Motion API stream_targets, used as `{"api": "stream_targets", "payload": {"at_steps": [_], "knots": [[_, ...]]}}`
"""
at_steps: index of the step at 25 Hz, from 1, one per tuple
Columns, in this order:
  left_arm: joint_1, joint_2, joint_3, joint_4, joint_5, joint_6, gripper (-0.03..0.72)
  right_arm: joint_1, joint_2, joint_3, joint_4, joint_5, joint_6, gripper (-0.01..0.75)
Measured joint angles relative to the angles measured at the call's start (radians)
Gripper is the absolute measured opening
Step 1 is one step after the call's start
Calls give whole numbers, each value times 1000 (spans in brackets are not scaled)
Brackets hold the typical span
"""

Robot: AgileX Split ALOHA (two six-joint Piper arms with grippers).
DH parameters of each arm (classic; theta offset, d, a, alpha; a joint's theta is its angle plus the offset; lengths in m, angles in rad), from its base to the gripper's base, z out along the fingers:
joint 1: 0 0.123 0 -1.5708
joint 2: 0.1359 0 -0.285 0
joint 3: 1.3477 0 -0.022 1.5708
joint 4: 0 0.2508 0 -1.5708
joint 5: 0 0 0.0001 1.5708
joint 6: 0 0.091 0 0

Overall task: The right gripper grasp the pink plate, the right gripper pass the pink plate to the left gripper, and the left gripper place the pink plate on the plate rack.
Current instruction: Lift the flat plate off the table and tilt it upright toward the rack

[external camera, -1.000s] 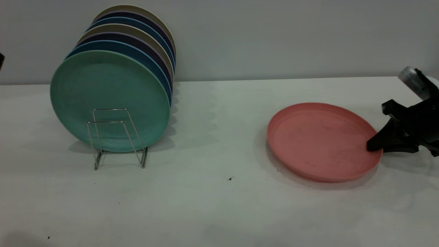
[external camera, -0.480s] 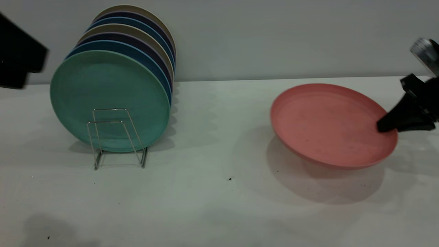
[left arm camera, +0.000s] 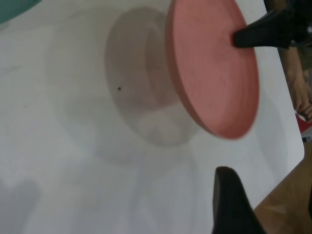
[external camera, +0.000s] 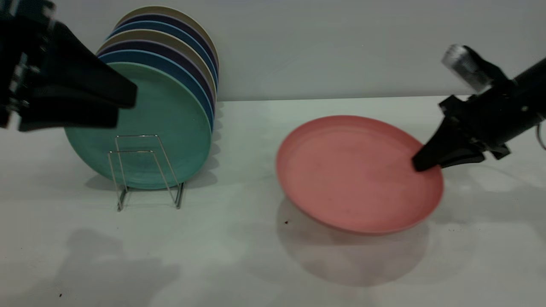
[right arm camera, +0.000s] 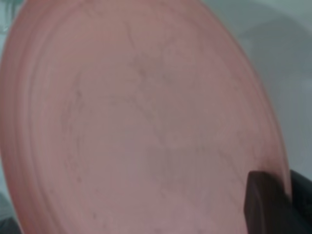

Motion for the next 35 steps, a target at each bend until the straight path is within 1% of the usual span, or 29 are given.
{"api": "stream_targets", "payload": {"at_steps": [9, 14, 17, 22, 27, 35], "knots": [[-5, 161, -2, -175, -11, 189, 404, 99, -60, 0, 21, 17, -3, 17], [-67, 194, -2, -245, -14, 245, 404, 141, -60, 0, 33, 26, -3, 17], [-91, 204, -2, -260, -20, 256, 404, 163, -60, 0, 54, 40, -7, 17], [-92, 213, -2, -261, -52, 258, 404, 185, -60, 0, 99, 79, -20, 17], [-92, 213, -2, -268, -58, 258, 404, 202, -60, 0, 127, 99, -25, 17], [-92, 213, -2, -292, -65, 258, 395, 263, -60, 0, 203, 139, -58, 17]]}}
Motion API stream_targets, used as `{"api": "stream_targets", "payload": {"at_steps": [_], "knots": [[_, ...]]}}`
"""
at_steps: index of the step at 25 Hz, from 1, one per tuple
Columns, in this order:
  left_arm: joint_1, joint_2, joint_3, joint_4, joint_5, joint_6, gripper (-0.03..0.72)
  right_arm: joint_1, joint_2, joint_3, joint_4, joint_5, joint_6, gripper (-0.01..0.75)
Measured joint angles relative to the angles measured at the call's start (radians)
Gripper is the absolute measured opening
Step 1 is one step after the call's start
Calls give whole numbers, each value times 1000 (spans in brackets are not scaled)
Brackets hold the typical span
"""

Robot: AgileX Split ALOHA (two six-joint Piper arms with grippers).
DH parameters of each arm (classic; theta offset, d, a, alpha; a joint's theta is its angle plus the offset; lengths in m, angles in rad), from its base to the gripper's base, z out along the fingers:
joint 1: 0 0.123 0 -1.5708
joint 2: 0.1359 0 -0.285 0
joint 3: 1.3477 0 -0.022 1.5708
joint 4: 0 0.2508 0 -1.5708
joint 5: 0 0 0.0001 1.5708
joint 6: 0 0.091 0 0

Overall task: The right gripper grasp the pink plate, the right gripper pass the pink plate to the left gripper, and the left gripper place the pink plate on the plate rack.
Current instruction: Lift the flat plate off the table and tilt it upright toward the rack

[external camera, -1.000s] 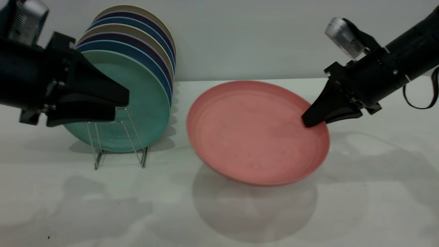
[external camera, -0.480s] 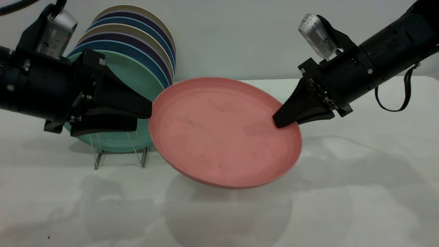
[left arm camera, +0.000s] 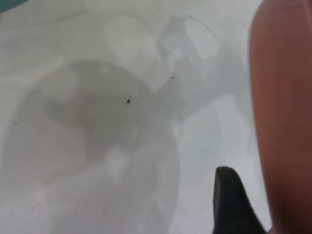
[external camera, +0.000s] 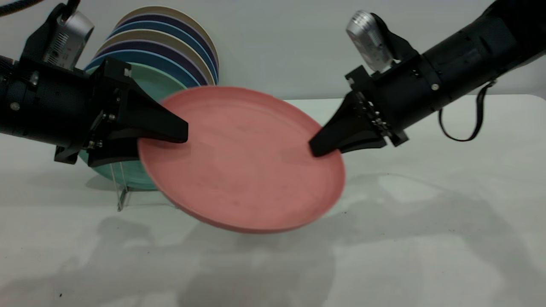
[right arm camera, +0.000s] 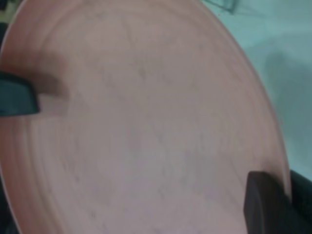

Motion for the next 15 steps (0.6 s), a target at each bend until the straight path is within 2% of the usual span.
{"api": "stream_targets", "payload": {"at_steps": [4, 8, 12, 15], "knots": [[0, 0, 0, -2, 1, 0, 303, 15, 0, 0, 78, 46, -58, 23], [-1, 0, -1, -16, 21, -2, 124, 15, 0, 0, 110, 63, -99, 36], [-1, 0, -2, -16, 18, -1, 125, 15, 0, 0, 104, 62, -104, 82], [-1, 0, -2, -1, 16, 1, 125, 15, 0, 0, 70, 51, -95, 177]]}}
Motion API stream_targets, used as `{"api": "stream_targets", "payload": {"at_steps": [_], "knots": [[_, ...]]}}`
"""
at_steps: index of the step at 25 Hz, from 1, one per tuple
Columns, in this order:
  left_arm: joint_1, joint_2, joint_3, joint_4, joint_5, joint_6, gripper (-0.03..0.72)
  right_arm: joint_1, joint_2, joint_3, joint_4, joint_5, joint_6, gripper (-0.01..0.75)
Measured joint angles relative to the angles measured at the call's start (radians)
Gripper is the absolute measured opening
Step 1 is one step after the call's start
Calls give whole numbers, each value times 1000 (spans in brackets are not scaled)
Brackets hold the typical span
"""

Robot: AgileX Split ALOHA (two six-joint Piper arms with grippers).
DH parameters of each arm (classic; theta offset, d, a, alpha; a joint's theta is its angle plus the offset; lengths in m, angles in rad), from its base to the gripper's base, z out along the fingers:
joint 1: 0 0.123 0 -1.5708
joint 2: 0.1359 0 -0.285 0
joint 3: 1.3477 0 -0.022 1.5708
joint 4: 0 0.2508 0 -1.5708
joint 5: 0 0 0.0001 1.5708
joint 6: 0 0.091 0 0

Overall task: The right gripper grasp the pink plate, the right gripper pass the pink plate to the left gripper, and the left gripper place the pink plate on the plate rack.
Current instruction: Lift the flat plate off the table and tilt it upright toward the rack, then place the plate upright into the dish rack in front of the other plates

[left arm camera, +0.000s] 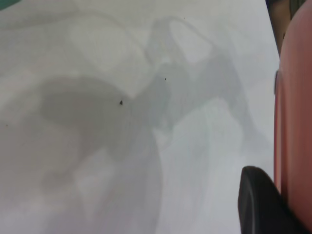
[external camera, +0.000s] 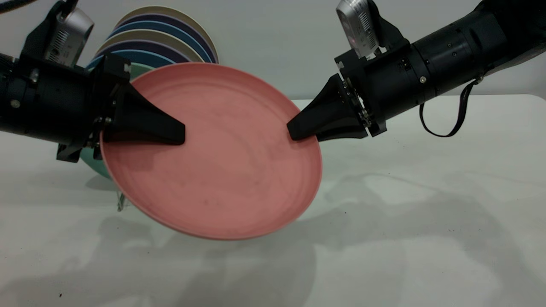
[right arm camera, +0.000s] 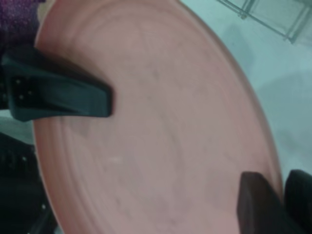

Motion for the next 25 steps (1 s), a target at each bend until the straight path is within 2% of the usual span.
{"api": "stream_targets", "payload": {"at_steps": [5, 9, 13, 18, 23, 25], "knots": [[0, 1, 0, 35, -1, 3, 125, -16, 0, 0, -91, -7, 31, 434], [0, -1, 0, 61, -16, 12, 125, -74, 0, 0, -100, 13, 59, 584], [0, -22, -15, 116, -86, 18, 125, -166, 0, 0, -113, 58, 98, 605], [0, -50, -74, 218, -113, -36, 125, -275, -1, 0, -227, 76, 191, 560], [0, -53, -128, 345, -109, -134, 125, -320, -43, 0, -417, 12, 337, 538], [0, -53, -159, 444, -98, -175, 125, -320, -74, 0, -499, -30, 402, 536]]}}
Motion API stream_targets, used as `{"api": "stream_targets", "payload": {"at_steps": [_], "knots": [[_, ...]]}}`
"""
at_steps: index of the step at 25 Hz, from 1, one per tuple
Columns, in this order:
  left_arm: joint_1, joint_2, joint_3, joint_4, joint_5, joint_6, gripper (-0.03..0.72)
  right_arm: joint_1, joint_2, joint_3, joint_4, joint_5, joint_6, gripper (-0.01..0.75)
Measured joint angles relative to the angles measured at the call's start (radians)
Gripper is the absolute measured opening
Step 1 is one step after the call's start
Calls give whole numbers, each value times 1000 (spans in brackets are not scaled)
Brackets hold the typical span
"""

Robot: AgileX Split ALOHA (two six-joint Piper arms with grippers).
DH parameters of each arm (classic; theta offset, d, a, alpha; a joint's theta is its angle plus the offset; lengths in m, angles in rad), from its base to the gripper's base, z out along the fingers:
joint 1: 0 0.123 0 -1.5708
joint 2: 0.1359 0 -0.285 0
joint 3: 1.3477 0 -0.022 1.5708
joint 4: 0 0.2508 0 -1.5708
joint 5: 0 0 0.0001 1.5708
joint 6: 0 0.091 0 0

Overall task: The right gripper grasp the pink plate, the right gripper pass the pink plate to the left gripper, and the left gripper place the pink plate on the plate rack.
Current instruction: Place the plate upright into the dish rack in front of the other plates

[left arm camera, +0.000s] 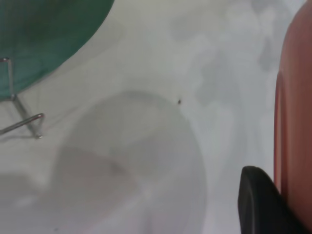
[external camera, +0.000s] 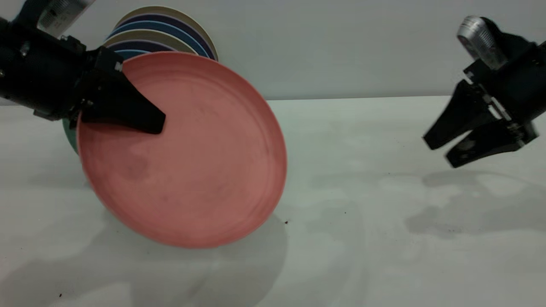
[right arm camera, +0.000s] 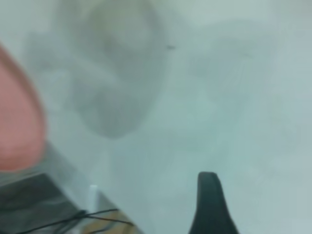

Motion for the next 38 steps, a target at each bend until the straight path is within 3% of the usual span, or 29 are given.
{"api": "stream_targets", "payload": {"at_steps": [7, 13, 19, 27, 33, 38], "knots": [[0, -3, -188, 458, 118, -60, 125, 0, -49, 0, -159, -43, 135, 536], [0, -34, -352, 720, 177, 110, 125, 0, -49, 0, -165, -45, 142, 536], [0, -47, -439, 758, 184, 343, 125, 0, -49, 0, -165, -45, 143, 535], [0, -47, -447, 760, 153, 585, 125, 0, -49, 0, -165, -45, 143, 535], [0, -41, -447, 726, 50, 648, 125, 0, -49, 0, -166, -45, 143, 535], [0, -6, -447, 675, 30, 680, 125, 0, -49, 0, -166, -45, 143, 535]]}}
